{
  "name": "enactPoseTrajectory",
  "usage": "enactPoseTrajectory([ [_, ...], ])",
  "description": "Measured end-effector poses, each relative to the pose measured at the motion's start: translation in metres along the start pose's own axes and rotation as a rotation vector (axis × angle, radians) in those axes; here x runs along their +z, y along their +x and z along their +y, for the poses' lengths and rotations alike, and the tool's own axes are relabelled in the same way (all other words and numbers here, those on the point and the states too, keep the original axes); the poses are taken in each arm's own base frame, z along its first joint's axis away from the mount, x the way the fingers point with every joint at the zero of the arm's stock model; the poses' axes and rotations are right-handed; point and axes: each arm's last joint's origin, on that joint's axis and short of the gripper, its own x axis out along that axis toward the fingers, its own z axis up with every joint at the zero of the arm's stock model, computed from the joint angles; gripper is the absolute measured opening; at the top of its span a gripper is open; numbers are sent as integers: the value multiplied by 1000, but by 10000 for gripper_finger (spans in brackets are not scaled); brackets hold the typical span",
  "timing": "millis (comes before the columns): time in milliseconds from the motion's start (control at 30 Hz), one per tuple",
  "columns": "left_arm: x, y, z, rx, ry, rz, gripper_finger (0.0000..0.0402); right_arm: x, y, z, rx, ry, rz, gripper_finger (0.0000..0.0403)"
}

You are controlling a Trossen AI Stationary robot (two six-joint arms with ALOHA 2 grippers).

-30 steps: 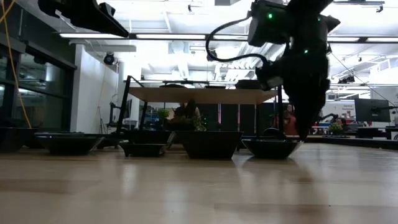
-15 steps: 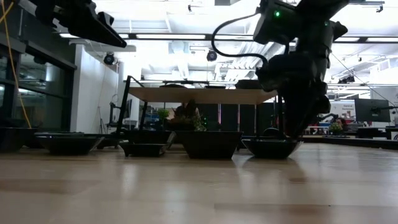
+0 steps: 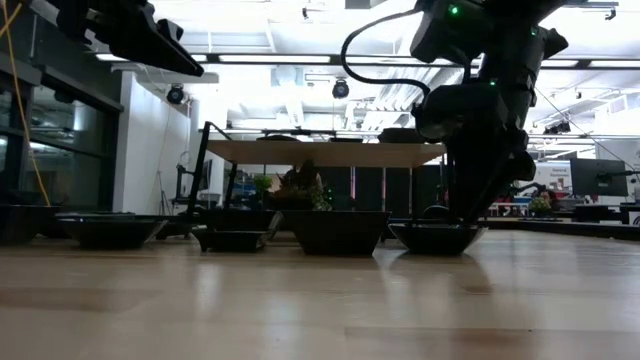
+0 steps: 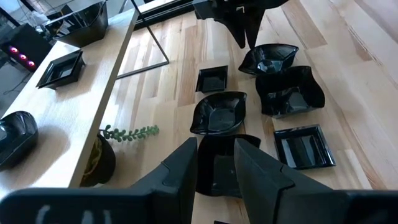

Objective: Pick & Place Mini shaped plates
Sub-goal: Stack the leaf shaped plate on top of the other leaf shaped plate on the shelf

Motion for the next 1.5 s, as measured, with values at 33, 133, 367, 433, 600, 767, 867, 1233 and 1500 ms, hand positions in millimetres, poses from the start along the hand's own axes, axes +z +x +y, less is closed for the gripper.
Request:
enactPoseTrajectory([
  [33, 0, 0, 0, 0, 0, 0, 103, 0, 0, 0, 0, 0, 0, 99],
  [133, 0, 0, 0, 0, 0, 0, 103, 0, 0, 0, 0, 0, 0, 99],
  [367, 0, 0, 0, 0, 1, 0, 103, -5, 7, -6, 8, 20, 5, 99],
  [433, 0, 0, 0, 1, 1, 1, 103, -7, 11, -8, 24, 33, -4, 99],
  [600, 0, 0, 0, 1, 1, 0, 103, -7, 14, -8, 80, 35, -33, 99],
  [767, 0, 0, 0, 0, 1, 1, 103, -6, 14, -5, 127, 4, -36, 99],
  [867, 0, 0, 0, 0, 0, 0, 103, -6, 14, -5, 130, -1, -28, 98],
  [1233, 0, 0, 0, 0, -8, 1, 103, -6, 14, -5, 132, -36, -26, 98],
  [1500, 0, 0, 0, 1, -8, 1, 103, -6, 14, -5, 132, -41, -26, 98],
])
